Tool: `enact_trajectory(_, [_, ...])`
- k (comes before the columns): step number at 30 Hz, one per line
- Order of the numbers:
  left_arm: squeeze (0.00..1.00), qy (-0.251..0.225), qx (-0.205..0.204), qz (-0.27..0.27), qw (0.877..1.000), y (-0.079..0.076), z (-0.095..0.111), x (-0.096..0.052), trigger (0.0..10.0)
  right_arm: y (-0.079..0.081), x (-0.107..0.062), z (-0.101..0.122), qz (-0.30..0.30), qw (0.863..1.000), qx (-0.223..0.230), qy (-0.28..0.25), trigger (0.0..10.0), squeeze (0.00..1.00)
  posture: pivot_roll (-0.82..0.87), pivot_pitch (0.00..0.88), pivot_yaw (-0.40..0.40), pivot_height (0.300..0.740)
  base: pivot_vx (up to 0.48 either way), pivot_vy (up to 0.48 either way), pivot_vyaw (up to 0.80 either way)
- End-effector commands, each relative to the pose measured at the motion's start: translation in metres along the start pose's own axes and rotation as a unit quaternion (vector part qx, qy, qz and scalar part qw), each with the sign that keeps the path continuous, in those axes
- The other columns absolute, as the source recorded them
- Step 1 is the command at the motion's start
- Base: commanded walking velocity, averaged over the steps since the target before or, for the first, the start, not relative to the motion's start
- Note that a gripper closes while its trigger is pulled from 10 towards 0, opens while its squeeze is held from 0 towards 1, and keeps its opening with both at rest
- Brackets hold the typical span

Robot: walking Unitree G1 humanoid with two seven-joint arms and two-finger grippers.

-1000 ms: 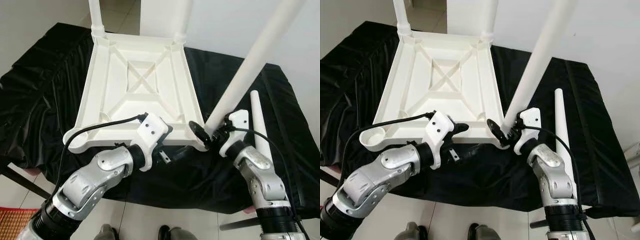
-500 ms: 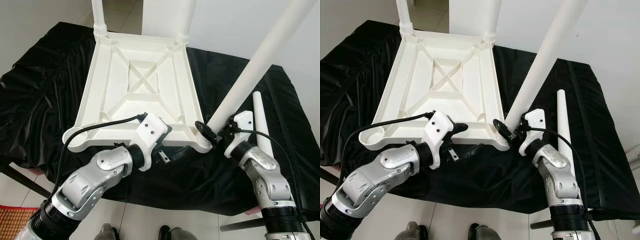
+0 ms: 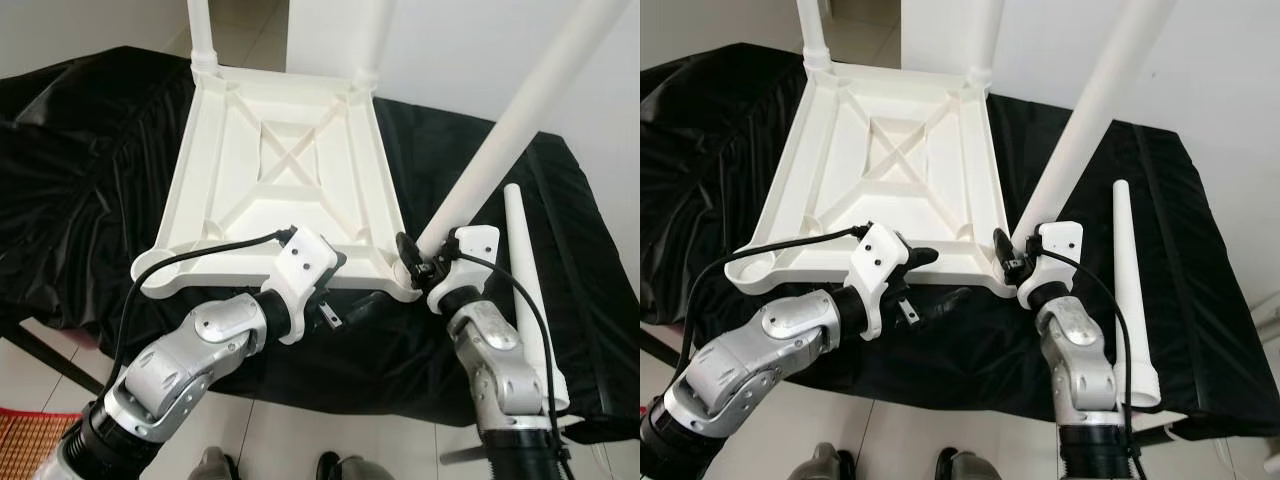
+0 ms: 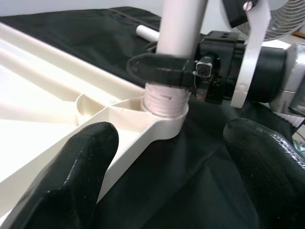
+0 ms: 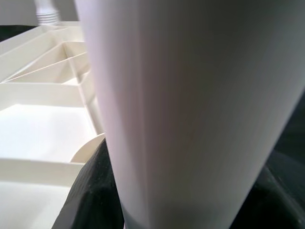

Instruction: Building children table

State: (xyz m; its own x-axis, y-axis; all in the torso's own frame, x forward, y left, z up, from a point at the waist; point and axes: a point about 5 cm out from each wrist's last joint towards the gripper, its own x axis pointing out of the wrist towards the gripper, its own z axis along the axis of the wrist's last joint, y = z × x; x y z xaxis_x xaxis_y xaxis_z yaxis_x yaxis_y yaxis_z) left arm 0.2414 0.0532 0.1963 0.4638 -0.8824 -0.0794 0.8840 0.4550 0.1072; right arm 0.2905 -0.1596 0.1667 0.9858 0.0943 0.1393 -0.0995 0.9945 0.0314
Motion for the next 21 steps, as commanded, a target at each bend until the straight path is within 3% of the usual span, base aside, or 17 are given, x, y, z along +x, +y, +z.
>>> enact_trajectory(1, [0.0, 0.002, -0.005, -0.061, 0.998, -0.01, -0.001, 0.0, 10.0, -0.01, -0.007, -0.012, -0.047, 0.998, -0.005, 0.033, 10.0, 0.0, 0.06, 0.152, -0.091, 0.74, 0.0, 0.0, 0.0])
enact_trajectory(2, [0.0, 0.003, -0.005, -0.062, 0.998, -0.01, -0.001, 0.001, 10.0, -0.007, -0.01, -0.013, -0.073, 0.997, -0.008, 0.032, 10.0, 0.0, 0.06, 0.152, -0.091, 0.74, 0.0, 0.0, 0.0])
enact_trajectory(5, [0.0, 0.003, -0.005, -0.062, 0.998, -0.01, -0.001, 0.001, 10.0, -0.007, -0.01, -0.013, -0.073, 0.997, -0.008, 0.032, 10.0, 0.0, 0.06, 0.152, -0.091, 0.74, 0.0, 0.0, 0.0])
enact_trajectory(7, [0.0, 0.003, -0.005, -0.063, 0.998, -0.011, -0.002, 0.001, 10.0, -0.004, -0.015, -0.014, -0.131, 0.991, -0.005, 0.032, 10.0, 0.0, 0.06, 0.149, -0.091, 0.74, 0.0, 0.0, 0.0])
enact_trajectory(14, [0.0, 0.004, -0.005, -0.064, 0.998, -0.011, -0.002, 0.0, 10.0, 0.006, -0.016, -0.017, -0.157, 0.986, 0.019, 0.043, 10.0, 0.0, 0.06, 0.147, -0.091, 0.74, 0.0, 0.0, 0.0])
enact_trajectory(15, [0.0, 0.004, -0.005, -0.063, 0.998, -0.011, -0.002, 0.0, 10.0, 0.005, -0.016, -0.017, -0.154, 0.987, 0.022, 0.042, 10.0, 0.24, 0.06, 0.147, -0.091, 0.74, 0.0, 0.0, 0.0])
enact_trajectory(16, [0.0, 0.004, -0.005, -0.064, 0.998, -0.011, -0.002, 0.0, 10.0, 0.005, -0.015, -0.017, -0.146, 0.988, 0.027, 0.039, 10.0, 1.0, 0.06, 0.147, -0.091, 0.74, 0.0, 0.0, 0.0])
enact_trajectory(21, [0.0, 0.004, -0.005, -0.063, 0.998, -0.01, -0.002, 0.0, 10.0, 0.002, -0.011, -0.014, -0.104, 0.993, 0.033, 0.034, 10.0, 1.0, 0.06, 0.147, -0.091, 0.74, 0.0, 0.0, 0.0])
